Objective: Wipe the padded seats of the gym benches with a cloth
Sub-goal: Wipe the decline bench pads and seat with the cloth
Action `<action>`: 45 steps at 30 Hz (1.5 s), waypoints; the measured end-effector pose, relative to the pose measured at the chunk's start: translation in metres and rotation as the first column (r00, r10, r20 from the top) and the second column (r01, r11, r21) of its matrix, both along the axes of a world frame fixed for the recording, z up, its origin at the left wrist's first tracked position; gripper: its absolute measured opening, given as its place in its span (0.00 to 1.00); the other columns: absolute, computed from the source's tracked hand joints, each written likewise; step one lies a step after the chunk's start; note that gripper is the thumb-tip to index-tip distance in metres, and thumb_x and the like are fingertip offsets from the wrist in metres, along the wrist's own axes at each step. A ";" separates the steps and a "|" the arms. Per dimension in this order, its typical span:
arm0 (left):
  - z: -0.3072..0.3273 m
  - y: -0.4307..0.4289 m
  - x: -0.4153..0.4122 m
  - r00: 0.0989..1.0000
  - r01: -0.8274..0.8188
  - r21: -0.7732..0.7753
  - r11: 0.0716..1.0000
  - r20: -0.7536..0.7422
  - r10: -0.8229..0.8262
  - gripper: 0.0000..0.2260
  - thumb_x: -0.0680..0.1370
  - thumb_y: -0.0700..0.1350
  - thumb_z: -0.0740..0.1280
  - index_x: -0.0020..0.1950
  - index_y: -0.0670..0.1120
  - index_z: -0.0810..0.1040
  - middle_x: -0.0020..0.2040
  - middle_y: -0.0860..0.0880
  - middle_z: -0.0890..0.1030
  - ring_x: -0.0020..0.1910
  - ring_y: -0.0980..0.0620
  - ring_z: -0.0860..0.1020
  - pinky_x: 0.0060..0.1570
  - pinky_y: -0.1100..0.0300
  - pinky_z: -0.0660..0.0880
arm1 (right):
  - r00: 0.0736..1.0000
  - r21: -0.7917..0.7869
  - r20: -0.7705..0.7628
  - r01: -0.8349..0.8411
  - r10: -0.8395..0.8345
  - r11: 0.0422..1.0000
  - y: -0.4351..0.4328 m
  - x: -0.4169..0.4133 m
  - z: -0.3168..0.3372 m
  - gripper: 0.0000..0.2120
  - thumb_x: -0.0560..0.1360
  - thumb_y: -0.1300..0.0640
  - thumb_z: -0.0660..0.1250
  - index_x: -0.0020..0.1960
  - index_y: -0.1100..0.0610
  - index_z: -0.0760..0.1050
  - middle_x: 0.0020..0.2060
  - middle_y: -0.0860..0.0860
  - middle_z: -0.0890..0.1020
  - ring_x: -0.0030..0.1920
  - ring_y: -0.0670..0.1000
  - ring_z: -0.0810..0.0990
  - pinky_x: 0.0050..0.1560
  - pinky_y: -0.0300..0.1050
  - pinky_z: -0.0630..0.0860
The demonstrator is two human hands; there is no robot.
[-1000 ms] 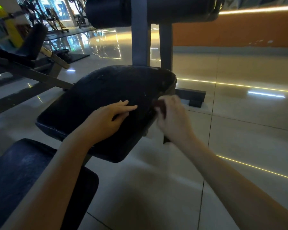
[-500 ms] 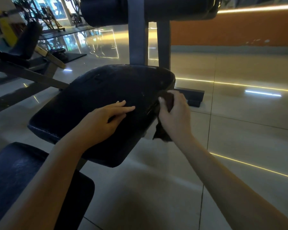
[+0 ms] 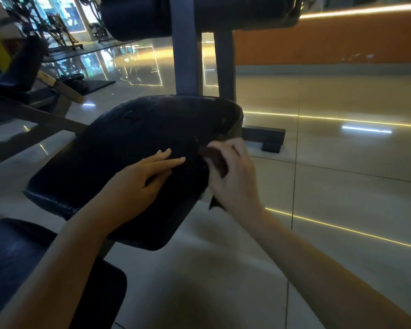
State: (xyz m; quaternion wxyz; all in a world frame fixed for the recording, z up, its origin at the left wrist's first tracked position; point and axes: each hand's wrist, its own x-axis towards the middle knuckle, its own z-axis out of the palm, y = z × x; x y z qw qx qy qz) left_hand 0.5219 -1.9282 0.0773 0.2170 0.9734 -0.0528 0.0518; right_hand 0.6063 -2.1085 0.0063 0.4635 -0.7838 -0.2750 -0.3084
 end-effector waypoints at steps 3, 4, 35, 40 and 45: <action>0.000 -0.002 0.000 1.000 0.003 0.005 1.000 -0.013 -0.003 0.18 0.83 0.47 0.57 0.67 0.69 0.62 0.75 0.64 0.57 0.72 0.66 0.51 0.70 0.60 0.51 | 0.970 0.064 -0.178 0.181 -0.168 0.981 -0.005 0.047 0.019 0.12 0.78 0.57 0.67 0.62 0.56 0.76 0.58 0.54 0.73 0.55 0.48 0.74 0.48 0.23 0.64; 0.000 -0.002 0.001 1.000 0.005 0.005 1.000 -0.013 -0.005 0.18 0.83 0.48 0.57 0.67 0.69 0.62 0.75 0.63 0.57 0.72 0.66 0.51 0.70 0.61 0.51 | 0.957 0.072 -0.218 0.210 -0.190 0.975 -0.007 0.057 0.021 0.13 0.79 0.57 0.67 0.63 0.55 0.75 0.59 0.53 0.73 0.57 0.49 0.74 0.48 0.23 0.63; -0.003 0.002 0.001 1.000 0.001 0.017 1.000 -0.016 -0.001 0.19 0.84 0.47 0.56 0.72 0.64 0.64 0.78 0.58 0.58 0.72 0.65 0.51 0.75 0.54 0.51 | 0.999 0.030 -0.026 0.032 -0.032 0.999 -0.002 -0.013 -0.009 0.09 0.76 0.58 0.69 0.56 0.58 0.78 0.50 0.47 0.72 0.45 0.35 0.67 0.51 0.22 0.66; -0.001 0.000 -0.001 1.000 0.002 0.005 1.000 -0.026 -0.002 0.19 0.84 0.46 0.56 0.73 0.62 0.64 0.78 0.55 0.59 0.77 0.57 0.54 0.77 0.50 0.52 | 0.962 0.082 -0.231 0.166 -0.143 0.983 -0.004 0.014 0.008 0.11 0.78 0.58 0.67 0.60 0.58 0.77 0.55 0.54 0.76 0.51 0.44 0.72 0.50 0.21 0.63; 0.009 0.004 -0.001 0.998 0.005 0.029 1.000 -0.063 -0.004 0.18 0.83 0.48 0.58 0.72 0.63 0.66 0.78 0.55 0.61 0.77 0.54 0.57 0.76 0.48 0.53 | 0.991 0.148 -0.130 0.011 0.008 0.989 0.007 -0.041 -0.016 0.11 0.78 0.58 0.69 0.59 0.58 0.77 0.52 0.51 0.76 0.50 0.35 0.72 0.54 0.24 0.65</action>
